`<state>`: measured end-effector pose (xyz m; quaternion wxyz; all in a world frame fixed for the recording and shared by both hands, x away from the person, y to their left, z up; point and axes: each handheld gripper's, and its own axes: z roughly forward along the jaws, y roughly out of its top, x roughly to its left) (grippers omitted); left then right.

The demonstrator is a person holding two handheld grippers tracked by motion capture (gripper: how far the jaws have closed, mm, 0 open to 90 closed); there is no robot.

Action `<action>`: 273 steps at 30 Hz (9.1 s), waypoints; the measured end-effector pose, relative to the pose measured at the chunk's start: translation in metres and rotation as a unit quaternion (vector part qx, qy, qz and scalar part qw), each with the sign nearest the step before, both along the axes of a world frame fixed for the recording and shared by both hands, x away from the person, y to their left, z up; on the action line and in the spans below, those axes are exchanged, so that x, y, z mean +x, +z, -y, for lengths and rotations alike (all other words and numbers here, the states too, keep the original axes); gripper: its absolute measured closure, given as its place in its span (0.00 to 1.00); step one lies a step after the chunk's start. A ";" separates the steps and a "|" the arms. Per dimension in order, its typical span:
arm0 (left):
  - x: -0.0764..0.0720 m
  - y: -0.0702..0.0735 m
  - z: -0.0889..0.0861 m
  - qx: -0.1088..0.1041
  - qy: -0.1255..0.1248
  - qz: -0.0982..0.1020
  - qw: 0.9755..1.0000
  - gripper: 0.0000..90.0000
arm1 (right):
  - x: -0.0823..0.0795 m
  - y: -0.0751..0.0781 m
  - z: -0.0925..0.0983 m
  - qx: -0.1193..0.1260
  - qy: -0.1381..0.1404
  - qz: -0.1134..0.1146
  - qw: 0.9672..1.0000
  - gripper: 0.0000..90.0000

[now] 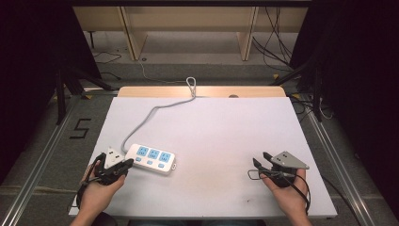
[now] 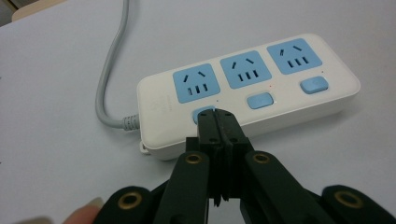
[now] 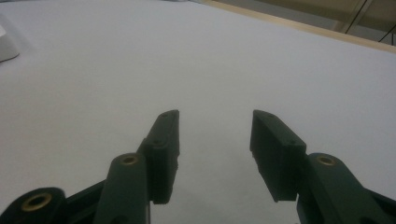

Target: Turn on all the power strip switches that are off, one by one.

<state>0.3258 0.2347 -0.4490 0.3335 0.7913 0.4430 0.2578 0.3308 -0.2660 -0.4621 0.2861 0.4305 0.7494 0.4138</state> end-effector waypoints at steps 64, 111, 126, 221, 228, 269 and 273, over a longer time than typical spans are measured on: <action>0.061 0.002 0.020 0.042 0.008 -0.118 0.992 1.00 | 0.000 -0.003 -0.001 -0.004 0.005 -0.019 1.000 0.59; 0.055 0.005 0.019 0.018 0.008 -0.093 0.995 1.00 | 0.000 -0.003 -0.001 -0.005 0.008 -0.019 1.000 0.59; 0.052 0.013 0.026 0.015 -0.008 -0.097 0.995 1.00 | 0.000 -0.003 -0.001 -0.006 0.010 -0.020 1.000 0.59; 0.058 0.021 0.077 0.025 -0.069 -0.124 0.990 0.99 | 0.000 -0.002 -0.002 -0.008 0.015 -0.015 1.000 0.42; 0.060 0.020 0.081 0.039 -0.070 -0.141 0.987 0.99 | -0.001 -0.002 -0.002 -0.009 0.015 -0.014 1.000 0.42; 0.065 0.016 0.092 0.056 -0.075 -0.198 0.976 1.00 | 0.000 -0.002 -0.003 -0.013 0.015 -0.012 1.000 0.42; 0.066 0.015 0.092 0.056 -0.075 -0.202 0.975 0.99 | -0.001 -0.002 -0.003 -0.012 0.020 -0.013 1.000 0.41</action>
